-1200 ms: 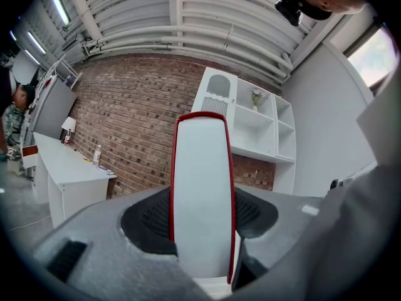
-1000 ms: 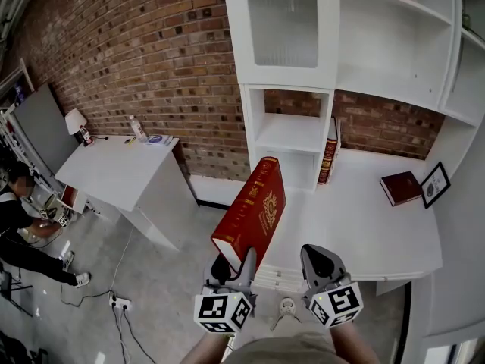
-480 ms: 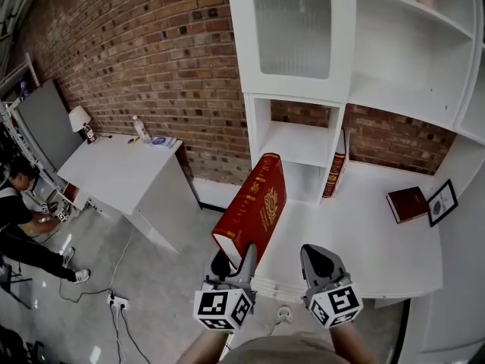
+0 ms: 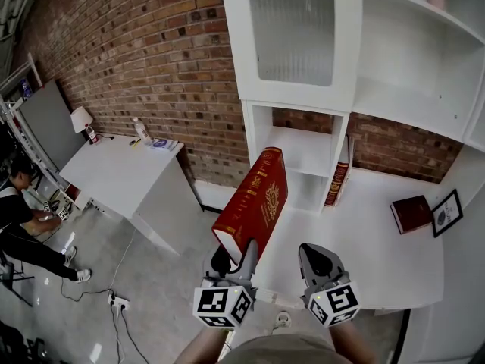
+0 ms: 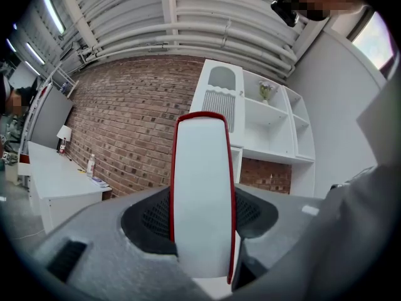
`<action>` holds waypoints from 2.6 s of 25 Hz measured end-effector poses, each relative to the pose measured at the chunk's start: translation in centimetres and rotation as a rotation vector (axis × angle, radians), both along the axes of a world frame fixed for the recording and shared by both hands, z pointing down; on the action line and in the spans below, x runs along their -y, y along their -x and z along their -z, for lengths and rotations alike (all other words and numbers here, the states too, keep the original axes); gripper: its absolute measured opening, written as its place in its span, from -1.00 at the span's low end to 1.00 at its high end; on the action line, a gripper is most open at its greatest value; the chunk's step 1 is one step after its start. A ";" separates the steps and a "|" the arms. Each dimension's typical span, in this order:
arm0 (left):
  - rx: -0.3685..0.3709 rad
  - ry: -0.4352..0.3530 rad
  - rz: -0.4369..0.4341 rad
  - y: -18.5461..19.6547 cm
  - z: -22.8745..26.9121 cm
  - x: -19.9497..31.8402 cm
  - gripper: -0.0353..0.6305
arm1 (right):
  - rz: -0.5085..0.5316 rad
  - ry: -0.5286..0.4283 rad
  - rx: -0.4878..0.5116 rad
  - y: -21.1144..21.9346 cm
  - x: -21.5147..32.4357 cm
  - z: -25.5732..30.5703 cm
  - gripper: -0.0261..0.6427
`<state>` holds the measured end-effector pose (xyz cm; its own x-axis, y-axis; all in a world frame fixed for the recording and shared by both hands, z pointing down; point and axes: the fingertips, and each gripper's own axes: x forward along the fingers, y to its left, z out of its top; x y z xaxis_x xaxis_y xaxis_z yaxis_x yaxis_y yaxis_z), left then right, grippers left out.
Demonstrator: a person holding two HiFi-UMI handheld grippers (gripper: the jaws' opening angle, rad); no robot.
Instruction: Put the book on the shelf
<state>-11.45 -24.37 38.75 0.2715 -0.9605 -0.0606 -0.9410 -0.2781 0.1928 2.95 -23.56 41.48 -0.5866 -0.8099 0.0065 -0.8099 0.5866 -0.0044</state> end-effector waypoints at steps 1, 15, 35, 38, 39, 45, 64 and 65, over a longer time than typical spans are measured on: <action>0.000 -0.003 0.001 -0.1 0.1 0.3 -0.17 | 0.003 0.000 0.001 0.0 0.3 0.0 -0.90; -0.008 -0.051 0.032 -0.1 2.9 5.0 -0.17 | 0.041 -0.001 0.022 0.2 4.4 0.6 -0.90; 0.048 -0.075 0.067 -2.3 3.3 10.1 -0.17 | 0.067 -0.006 0.037 -2.1 8.5 0.1 -0.90; 0.049 -0.066 0.070 -2.7 2.8 10.8 -0.17 | 0.073 -0.009 0.037 -2.3 9.2 0.1 -0.90; 0.049 -0.064 0.072 -2.8 2.7 11.1 -0.17 | 0.075 -0.010 0.037 -2.4 9.4 0.1 -0.90; 0.051 -0.061 0.081 -3.3 2.2 12.3 -0.17 | 0.082 -0.010 0.036 -2.9 10.7 -0.3 -0.90; 0.075 -0.053 0.091 -3.9 1.7 15.1 -0.17 | 0.104 0.004 0.030 -3.3 12.5 -1.1 -0.90; 0.075 -0.052 0.090 -3.9 1.6 15.2 -0.17 | 0.103 0.005 0.031 -3.3 12.5 -1.1 -0.90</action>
